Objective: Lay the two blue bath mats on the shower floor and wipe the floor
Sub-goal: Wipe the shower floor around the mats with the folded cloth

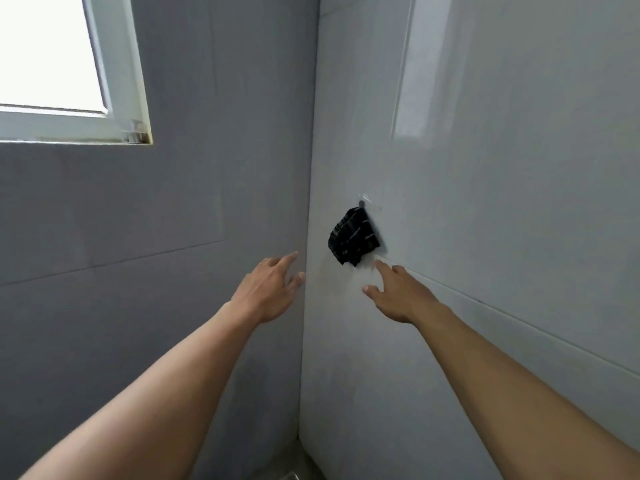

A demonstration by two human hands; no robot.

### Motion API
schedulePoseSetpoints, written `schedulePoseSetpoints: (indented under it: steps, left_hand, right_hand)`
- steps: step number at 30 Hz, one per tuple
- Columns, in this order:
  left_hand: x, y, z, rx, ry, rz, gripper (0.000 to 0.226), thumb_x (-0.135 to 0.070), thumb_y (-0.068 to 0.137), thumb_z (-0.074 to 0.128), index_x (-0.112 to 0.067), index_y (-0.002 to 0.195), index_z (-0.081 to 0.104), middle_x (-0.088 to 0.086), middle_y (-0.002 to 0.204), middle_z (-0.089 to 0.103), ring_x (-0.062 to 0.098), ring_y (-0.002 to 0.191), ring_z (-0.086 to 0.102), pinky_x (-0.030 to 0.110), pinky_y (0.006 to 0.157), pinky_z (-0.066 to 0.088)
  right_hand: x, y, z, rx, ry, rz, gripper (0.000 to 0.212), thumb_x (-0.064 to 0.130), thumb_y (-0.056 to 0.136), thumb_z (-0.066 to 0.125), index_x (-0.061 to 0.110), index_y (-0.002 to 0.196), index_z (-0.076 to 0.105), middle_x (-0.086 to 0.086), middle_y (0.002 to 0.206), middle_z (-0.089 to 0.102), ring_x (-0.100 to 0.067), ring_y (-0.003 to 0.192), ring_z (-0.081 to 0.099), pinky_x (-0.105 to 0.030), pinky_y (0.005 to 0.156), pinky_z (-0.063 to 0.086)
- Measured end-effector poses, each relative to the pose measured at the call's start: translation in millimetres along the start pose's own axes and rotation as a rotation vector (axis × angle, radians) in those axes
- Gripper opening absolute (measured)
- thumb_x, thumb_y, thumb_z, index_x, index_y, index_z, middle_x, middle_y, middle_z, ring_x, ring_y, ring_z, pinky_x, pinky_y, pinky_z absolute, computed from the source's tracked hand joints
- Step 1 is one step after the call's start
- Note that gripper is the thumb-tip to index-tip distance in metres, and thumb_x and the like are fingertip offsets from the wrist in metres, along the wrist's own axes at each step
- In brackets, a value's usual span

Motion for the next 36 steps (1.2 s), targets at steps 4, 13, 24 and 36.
schedulePoseSetpoints:
  steps: [4, 13, 24, 36]
  left_hand:
    - [-12.2, 45.5, 9.9, 0.037, -0.042, 0.075, 0.06, -0.052, 0.102, 0.034, -0.028, 0.156, 0.024, 0.007, 0.157, 0.036, 0.026, 0.144, 0.033, 0.051, 0.114, 0.033]
    - [-20.6, 139.5, 21.8, 0.018, -0.055, 0.146, 0.055, -0.045, 0.105, 0.033, -0.027, 0.156, 0.025, 0.01, 0.157, 0.035, 0.029, 0.144, 0.035, 0.042, 0.115, 0.031]
    - [-7.7, 240.4, 62.9, 0.058, -0.15, 0.139, 0.05, -0.03, 0.106, 0.037, -0.021, 0.155, 0.03, 0.014, 0.153, 0.042, 0.032, 0.139, 0.041, 0.04, 0.113, 0.034]
    - [5.0, 308.7, 105.5, 0.062, -0.232, 0.181, 0.019, -0.032, 0.098, 0.056, -0.028, 0.112, 0.069, -0.003, 0.107, 0.07, 0.016, 0.097, 0.064, 0.025, 0.075, 0.043]
  right_hand:
    - [1.7, 23.0, -10.7, -0.045, -0.003, 0.02, 0.07, 0.052, 0.101, 0.041, 0.026, 0.159, 0.01, -0.009, 0.162, 0.02, -0.031, 0.138, 0.041, -0.044, 0.106, 0.04]
    - [5.6, 102.0, -34.6, -0.22, -0.006, -0.003, 0.061, 0.041, 0.098, 0.049, 0.024, 0.152, 0.026, -0.006, 0.143, 0.044, -0.029, 0.123, 0.052, -0.041, 0.094, 0.049]
    - [-1.2, 174.2, -47.9, -0.365, -0.131, 0.037, 0.025, 0.022, 0.096, 0.048, 0.013, 0.119, 0.053, -0.007, 0.107, 0.062, -0.031, 0.096, 0.062, -0.038, 0.074, 0.051]
    - [8.3, 208.9, -48.5, -0.453, -0.198, 0.147, 0.015, 0.007, 0.092, 0.05, 0.009, 0.106, 0.048, -0.01, 0.095, 0.063, -0.032, 0.081, 0.062, -0.034, 0.058, 0.039]
Point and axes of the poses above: each hand's wrist, its own y-axis towards the middle knuckle, its own z-axis out of the palm, x = y × z, the point moved 9 cm from there along y, towards the middle knuckle
